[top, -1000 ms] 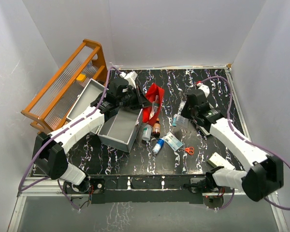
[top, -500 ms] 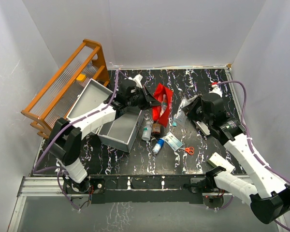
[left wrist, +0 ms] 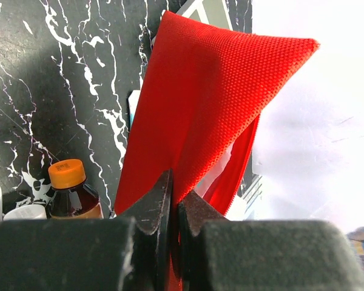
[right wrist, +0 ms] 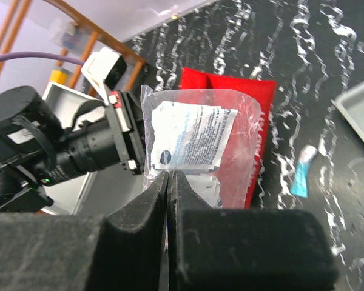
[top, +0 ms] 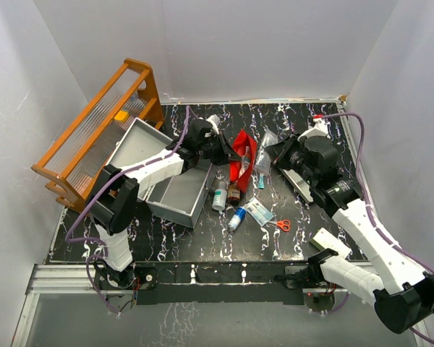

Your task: Organize the medicine kit

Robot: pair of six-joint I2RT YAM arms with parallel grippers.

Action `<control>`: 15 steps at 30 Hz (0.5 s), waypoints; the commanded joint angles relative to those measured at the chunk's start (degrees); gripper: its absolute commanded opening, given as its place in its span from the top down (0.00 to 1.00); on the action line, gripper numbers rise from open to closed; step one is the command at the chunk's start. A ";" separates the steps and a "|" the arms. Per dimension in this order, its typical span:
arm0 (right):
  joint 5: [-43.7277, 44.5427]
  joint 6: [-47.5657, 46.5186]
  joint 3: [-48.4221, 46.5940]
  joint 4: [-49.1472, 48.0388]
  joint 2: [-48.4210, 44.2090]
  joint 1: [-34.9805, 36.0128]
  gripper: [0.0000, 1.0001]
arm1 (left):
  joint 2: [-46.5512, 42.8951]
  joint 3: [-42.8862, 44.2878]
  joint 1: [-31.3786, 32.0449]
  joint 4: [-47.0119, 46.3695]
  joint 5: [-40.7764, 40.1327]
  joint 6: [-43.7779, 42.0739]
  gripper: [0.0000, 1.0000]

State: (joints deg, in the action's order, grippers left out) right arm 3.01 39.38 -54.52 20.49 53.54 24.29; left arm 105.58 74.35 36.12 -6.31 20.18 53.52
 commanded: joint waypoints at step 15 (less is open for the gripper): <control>-10.74 -2.72 4.63 -31.44 11.66 -0.18 1.00 | 1.47 2.12 -0.33 1.48 4.16 -3.35 1.00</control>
State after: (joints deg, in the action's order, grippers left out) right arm -7.11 37.71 -49.71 -2.22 64.64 24.29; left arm 108.49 75.57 36.12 -4.19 22.33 50.35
